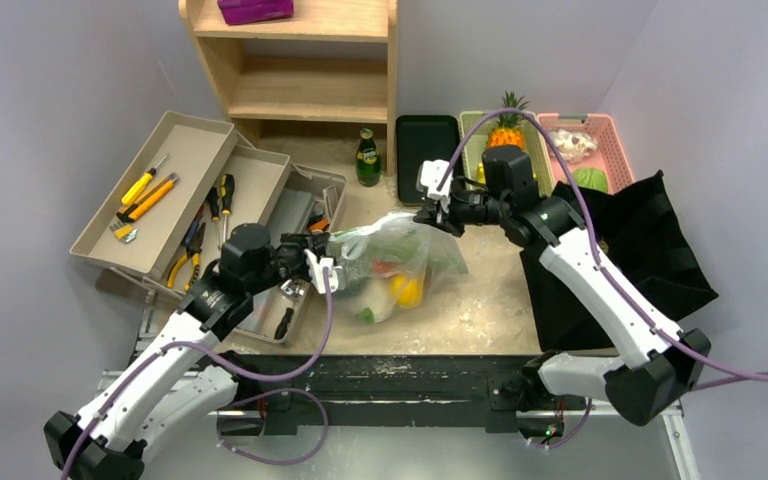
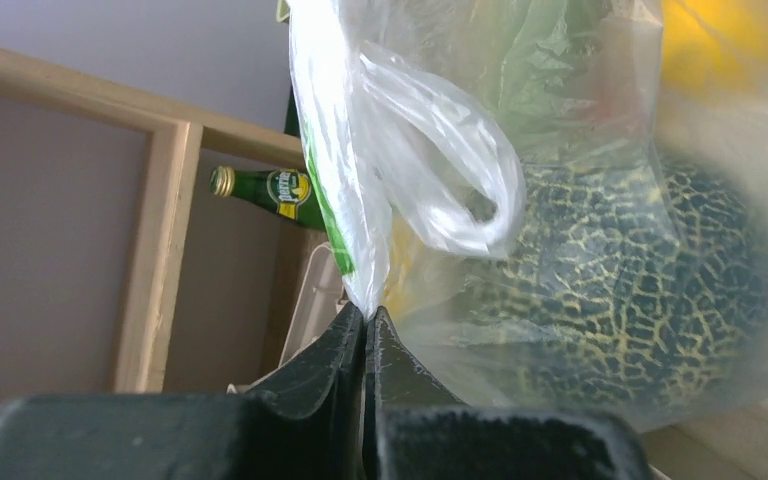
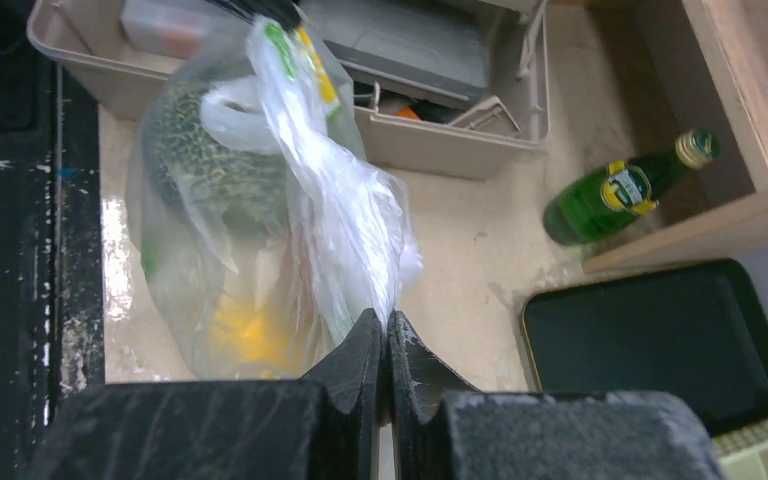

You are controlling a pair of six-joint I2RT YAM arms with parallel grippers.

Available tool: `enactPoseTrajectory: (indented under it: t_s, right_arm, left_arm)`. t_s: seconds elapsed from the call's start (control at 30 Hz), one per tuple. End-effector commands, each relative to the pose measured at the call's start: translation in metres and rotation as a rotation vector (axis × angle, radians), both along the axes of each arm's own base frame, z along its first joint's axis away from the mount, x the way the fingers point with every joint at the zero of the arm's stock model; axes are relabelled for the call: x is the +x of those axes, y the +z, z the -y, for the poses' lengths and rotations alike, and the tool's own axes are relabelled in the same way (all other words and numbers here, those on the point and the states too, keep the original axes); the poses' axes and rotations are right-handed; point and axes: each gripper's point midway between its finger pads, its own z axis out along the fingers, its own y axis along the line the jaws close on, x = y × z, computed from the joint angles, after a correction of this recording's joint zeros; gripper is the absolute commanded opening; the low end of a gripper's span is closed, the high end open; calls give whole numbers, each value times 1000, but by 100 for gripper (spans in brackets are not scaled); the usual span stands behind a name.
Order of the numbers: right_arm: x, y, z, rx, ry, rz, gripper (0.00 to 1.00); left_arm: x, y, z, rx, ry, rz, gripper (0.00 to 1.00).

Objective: Untie the knot of the grocery bags and take out the mixed food
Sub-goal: Untie the takeout bag at the center of the board.

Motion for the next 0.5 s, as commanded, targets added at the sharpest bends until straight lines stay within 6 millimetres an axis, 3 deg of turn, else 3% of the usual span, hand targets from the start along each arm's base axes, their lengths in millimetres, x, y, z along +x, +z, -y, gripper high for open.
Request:
enactPoseTrajectory:
  t_s: [0.0,0.1,0.2,0.3,0.33,0.47]
  right_arm:
    - [24,-1,21,57,-205,85,0]
    - [17,-14,29,67,-228,78,0]
    - [4,-10,24,120,-216,49,0]
    - [3,-7,18,140,-206,38,0]
    - [4,-7,17,143,-205,33,0]
    - [5,-3,12,156,-188,35,0]
  left_arm:
    - [-6,-30,-24,34,76,-13,0]
    - [-23,-49,-26,38,52,-93,0]
    - [-37,-38,-18,-1,18,-192,4]
    - [-39,4,0,-105,24,-320,42]
    - [-36,21,7,-144,33,-370,48]
    - [-14,71,40,-266,90,-525,57]
